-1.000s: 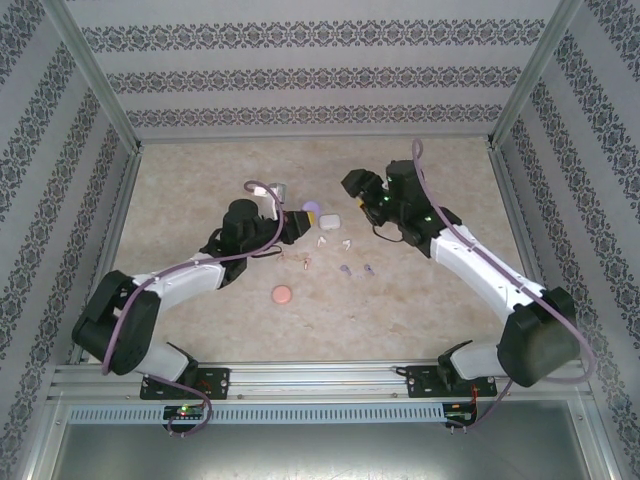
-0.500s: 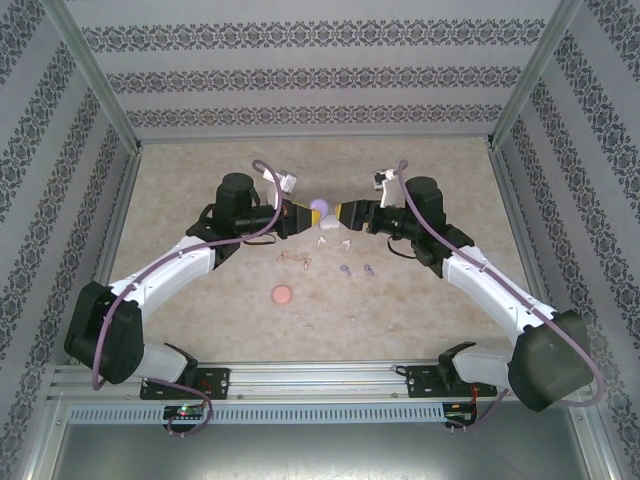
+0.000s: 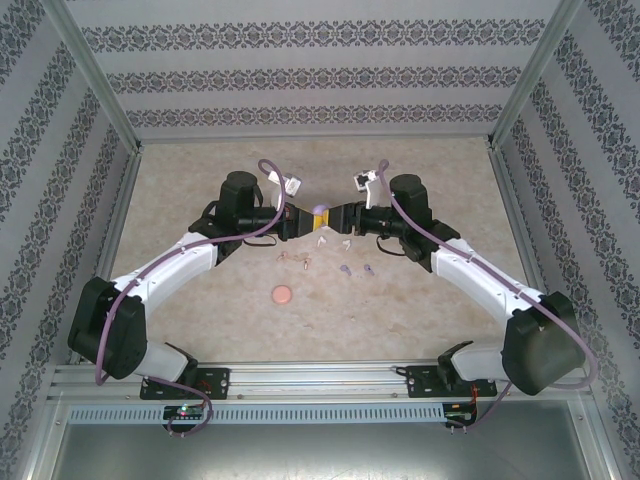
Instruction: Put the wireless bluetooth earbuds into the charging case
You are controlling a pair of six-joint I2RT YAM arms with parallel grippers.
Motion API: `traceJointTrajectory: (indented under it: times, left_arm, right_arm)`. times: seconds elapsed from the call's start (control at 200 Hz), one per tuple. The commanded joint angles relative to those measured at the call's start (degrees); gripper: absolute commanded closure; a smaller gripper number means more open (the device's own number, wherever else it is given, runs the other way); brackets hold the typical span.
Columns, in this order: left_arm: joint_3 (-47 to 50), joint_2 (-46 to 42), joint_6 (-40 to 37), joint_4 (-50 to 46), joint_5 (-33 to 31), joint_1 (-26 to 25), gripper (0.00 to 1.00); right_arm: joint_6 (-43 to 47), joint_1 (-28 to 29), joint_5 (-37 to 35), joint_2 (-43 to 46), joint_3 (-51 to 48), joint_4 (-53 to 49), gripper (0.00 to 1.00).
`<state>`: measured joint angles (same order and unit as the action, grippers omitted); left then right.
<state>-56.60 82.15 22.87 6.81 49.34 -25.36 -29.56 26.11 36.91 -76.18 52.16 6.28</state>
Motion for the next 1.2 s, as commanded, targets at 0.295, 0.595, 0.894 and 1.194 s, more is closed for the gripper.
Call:
traceJointTrajectory:
  times: [0.295,0.595,0.894,1.194]
  left_arm:
    - [-1.25,-3.98,1.37,3.16,2.34,0.65,1.0]
    - [-0.7,-3.44,1.94,4.51,2.56,0.66,1.0]
    - [-0.37,-1.92,4.39,7.86,4.75,0.6,1.0]
    - [-0.14,-1.83,5.05,8.77,4.93,0.57,1.0]
  right_arm:
    - [-1.21,-4.62,-1.24,-1.48,-7.33,6.28,0.54]
    - [-5.42,-5.39,4.64,5.31,-9.34,7.43,0.52]
    - [-6.14,-3.97,8.61,5.24,-4.34,7.5,0.54]
    - [-6.3,-2.47,8.18,3.72,-2.33,7.86,0.57]
